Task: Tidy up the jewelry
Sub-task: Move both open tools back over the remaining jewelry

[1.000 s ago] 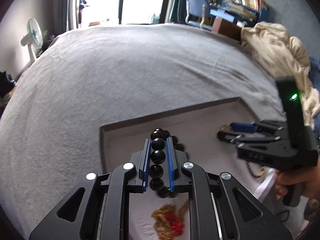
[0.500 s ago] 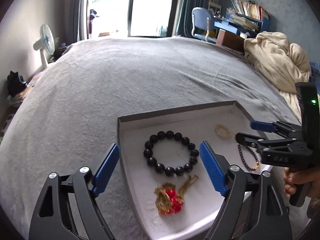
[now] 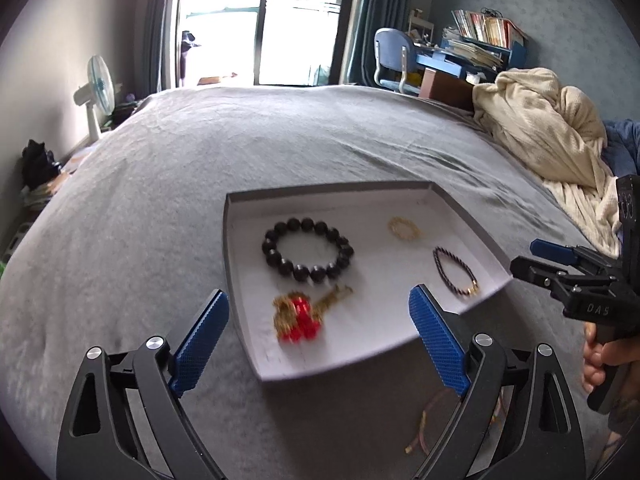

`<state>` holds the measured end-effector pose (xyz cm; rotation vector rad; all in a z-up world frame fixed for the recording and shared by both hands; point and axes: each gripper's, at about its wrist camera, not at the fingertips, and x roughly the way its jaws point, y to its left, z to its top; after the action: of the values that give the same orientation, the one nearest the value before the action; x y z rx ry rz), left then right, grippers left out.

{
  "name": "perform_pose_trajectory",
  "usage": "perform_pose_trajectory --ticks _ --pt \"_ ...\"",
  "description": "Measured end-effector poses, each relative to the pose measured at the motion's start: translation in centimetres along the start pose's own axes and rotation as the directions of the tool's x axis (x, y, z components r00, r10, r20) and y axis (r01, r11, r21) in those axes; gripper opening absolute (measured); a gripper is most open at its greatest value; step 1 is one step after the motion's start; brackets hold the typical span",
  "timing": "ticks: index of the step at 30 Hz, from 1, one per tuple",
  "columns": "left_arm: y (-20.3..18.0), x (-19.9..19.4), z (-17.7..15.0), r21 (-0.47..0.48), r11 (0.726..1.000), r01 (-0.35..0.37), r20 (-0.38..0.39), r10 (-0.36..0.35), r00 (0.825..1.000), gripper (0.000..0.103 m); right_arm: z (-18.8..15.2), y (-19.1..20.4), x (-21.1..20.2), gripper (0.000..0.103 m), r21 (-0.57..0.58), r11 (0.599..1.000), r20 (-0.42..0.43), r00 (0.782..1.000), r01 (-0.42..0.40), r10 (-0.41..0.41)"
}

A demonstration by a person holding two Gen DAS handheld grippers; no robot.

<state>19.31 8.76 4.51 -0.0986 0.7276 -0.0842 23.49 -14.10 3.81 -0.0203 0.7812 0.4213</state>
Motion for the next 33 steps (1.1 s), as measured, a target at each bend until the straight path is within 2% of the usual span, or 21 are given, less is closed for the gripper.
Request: perform_pose_trajectory --ticks 10,18,24,30,33 --pt "-2.0 -2.1 -3.7 0.044 0.999 -0.008 -0.006 0.008 1.0 0.091 -3.7 -1.6 -2.9 0.083 0.025 0.997 0.028 0.997 0.073 -0.073" --pt "-4.1 -2.1 -6.8 0.108 0.994 0.022 -0.051 -0.016 0.999 0.091 -8.0 -3.7 -3.9 0.083 0.101 0.99 -0.004 0.995 0.1 -0.1" --pt "-5.5 -1.9 -7.6 0.151 0.987 0.048 -0.062 -0.039 0.997 0.091 -10.3 -4.4 -5.0 0.083 0.155 0.983 -0.003 0.995 0.095 -0.095" --pt "-6.3 -1.5 -7.8 0.169 0.983 0.068 -0.083 -0.054 0.995 0.091 -11.6 -3.7 -5.8 0.083 0.155 0.983 0.007 0.995 0.093 -0.095" --pt "-6.5 -1.4 -8.0 0.168 0.981 0.1 -0.104 -0.084 0.991 0.091 -12.1 -3.2 -6.3 0.083 0.152 0.985 0.013 0.996 0.088 -0.091"
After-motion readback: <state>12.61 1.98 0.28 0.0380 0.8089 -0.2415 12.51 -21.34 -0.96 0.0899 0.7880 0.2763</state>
